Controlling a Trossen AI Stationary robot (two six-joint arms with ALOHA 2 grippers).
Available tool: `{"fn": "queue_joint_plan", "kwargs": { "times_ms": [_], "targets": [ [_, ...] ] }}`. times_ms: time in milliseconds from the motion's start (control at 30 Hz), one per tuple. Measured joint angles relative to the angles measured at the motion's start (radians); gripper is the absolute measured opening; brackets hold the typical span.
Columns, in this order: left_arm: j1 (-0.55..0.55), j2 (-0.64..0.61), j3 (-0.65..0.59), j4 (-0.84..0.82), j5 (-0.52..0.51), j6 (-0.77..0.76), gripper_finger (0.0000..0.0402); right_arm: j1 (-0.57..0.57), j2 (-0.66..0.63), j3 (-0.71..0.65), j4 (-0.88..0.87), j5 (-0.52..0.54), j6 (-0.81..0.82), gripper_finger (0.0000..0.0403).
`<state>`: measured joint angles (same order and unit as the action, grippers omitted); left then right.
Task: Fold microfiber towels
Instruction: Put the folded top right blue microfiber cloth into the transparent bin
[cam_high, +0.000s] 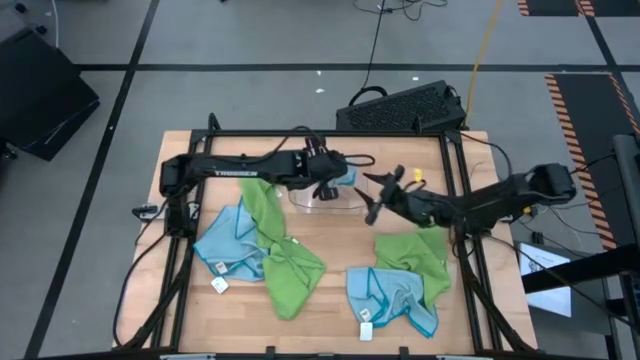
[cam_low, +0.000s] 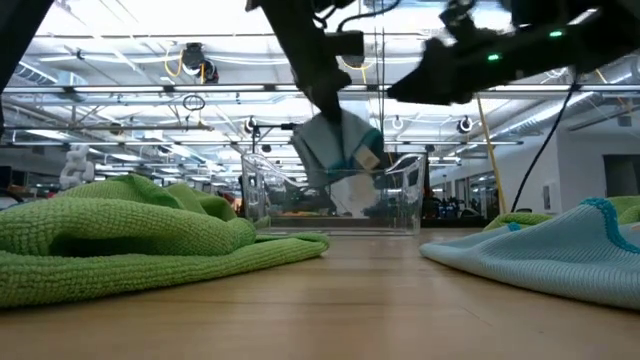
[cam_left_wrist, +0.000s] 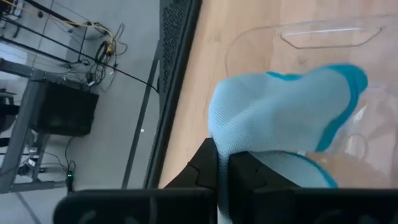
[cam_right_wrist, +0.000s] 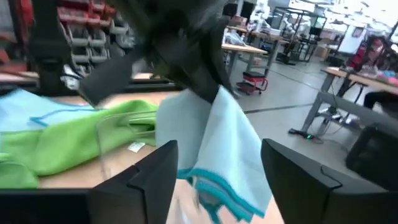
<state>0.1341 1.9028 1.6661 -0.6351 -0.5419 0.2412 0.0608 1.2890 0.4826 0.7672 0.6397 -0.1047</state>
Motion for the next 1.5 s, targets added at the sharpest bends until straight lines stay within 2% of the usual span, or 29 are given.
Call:
{"fn": "queue_joint_plan", "kwargs": {
  "times_ms": [233,467,567,700,833,967,1133,1233,1367,1500],
  "targets": [
    [0.0,-0.038,0.0,0.002,-0.001,-0.014,0.0009,-0.071,0.182,0.14,0.015,-0.092,-0.106,0.0283],
    [0.004,-0.039,0.0,-0.035,-0.046,-0.038,0.0015,-0.094,0.287,0.179,0.089,-0.01,-0.169,0.0292],
    [0.007,-0.039,0.0,-0.046,-0.041,-0.041,0.001,-0.097,0.295,0.18,0.098,-0.016,-0.178,0.0292],
    [0.004,-0.06,0.0,-0.053,0.019,-0.009,0.0009,-0.101,0.302,0.178,0.067,-0.019,-0.185,0.0292],
    [-0.001,-0.108,0.0,-0.047,0.062,-0.001,0.0017,-0.101,0.302,0.178,0.075,-0.067,-0.189,0.0292],
    [-0.011,-0.152,0.0,-0.043,0.097,-0.032,0.0008,-0.101,0.302,0.178,0.123,-0.065,-0.205,0.0292],
    [-0.029,-0.178,0.0,-0.035,0.123,-0.066,0.0016,-0.103,0.301,0.178,0.178,-0.037,-0.246,0.0286],
    [-0.037,-0.177,0.0,-0.022,0.106,-0.055,0.0011,-0.103,0.302,0.178,0.185,-0.051,-0.273,0.0273],
    [-0.037,-0.177,-0.003,-0.016,0.024,-0.019,0.0009,-0.083,0.301,0.178,0.157,-0.152,-0.29,0.0257],
    [-0.041,-0.176,-0.008,-0.019,0.006,0.01,0.0018,-0.06,0.293,0.177,0.098,-0.161,-0.278,0.0253]
  ]
}}
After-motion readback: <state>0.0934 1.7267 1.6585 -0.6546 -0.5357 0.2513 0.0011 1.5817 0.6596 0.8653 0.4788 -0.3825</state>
